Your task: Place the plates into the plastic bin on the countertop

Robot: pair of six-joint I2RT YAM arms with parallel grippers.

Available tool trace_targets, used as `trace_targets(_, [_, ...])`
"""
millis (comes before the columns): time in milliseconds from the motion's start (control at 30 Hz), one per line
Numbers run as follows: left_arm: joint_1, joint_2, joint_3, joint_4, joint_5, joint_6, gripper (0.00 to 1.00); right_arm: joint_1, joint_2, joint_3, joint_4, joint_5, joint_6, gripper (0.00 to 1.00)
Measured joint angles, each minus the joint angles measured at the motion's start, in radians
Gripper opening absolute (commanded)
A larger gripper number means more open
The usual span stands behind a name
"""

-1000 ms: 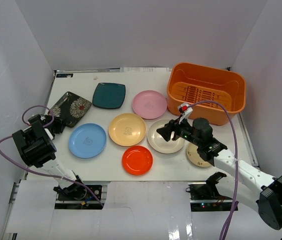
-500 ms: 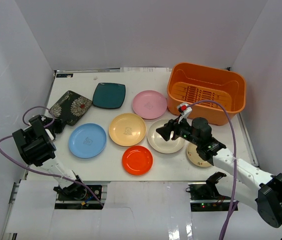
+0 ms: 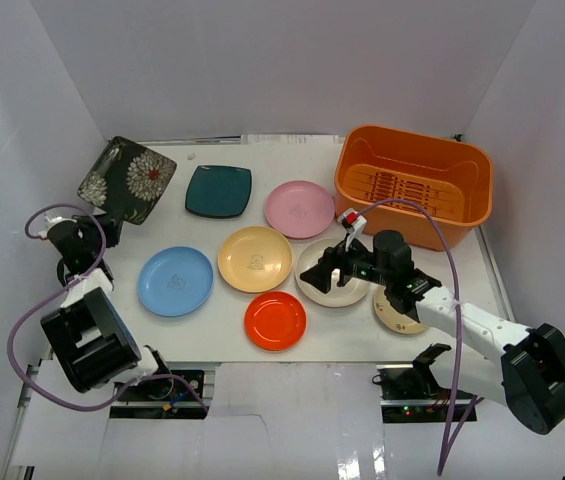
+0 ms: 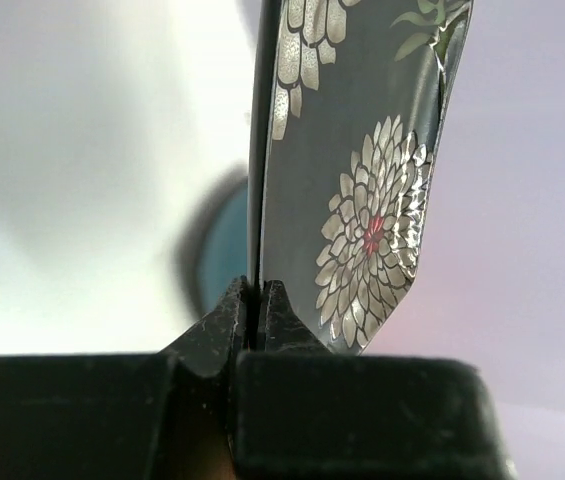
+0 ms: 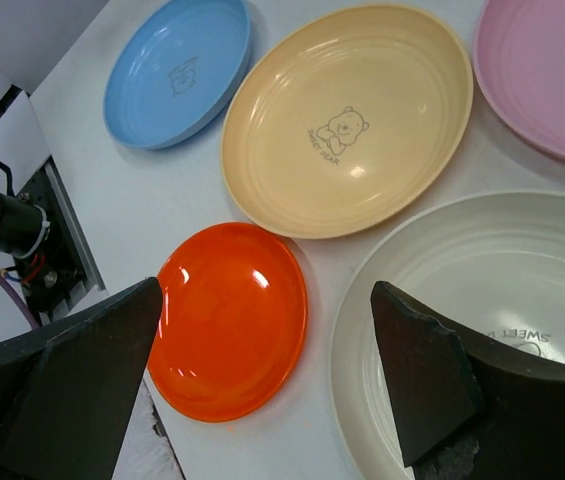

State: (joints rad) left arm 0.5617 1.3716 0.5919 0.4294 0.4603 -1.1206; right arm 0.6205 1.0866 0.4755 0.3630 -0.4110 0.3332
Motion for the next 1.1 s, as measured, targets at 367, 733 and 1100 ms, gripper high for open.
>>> trace_targets(367, [-0.299, -0.185, 0.029, -0.114, 0.137, 0.028, 0.0, 0.0, 0.029, 0.318, -0.161, 0.038, 0.0, 0.98])
trace_targets(733, [-0.501, -0.372, -0.058, -0.275, 0.274, 0.135, 0.0, 0.0, 0.098, 0.455, -0.319, 0.14, -0.105, 0.94])
trace_targets(1100, [-0.676, -0.338, -0.06, -0.322, 0.308, 0.254, 0.0, 0.0, 0.211, 0.48, -0.296, 0.108, -0.051, 0.61])
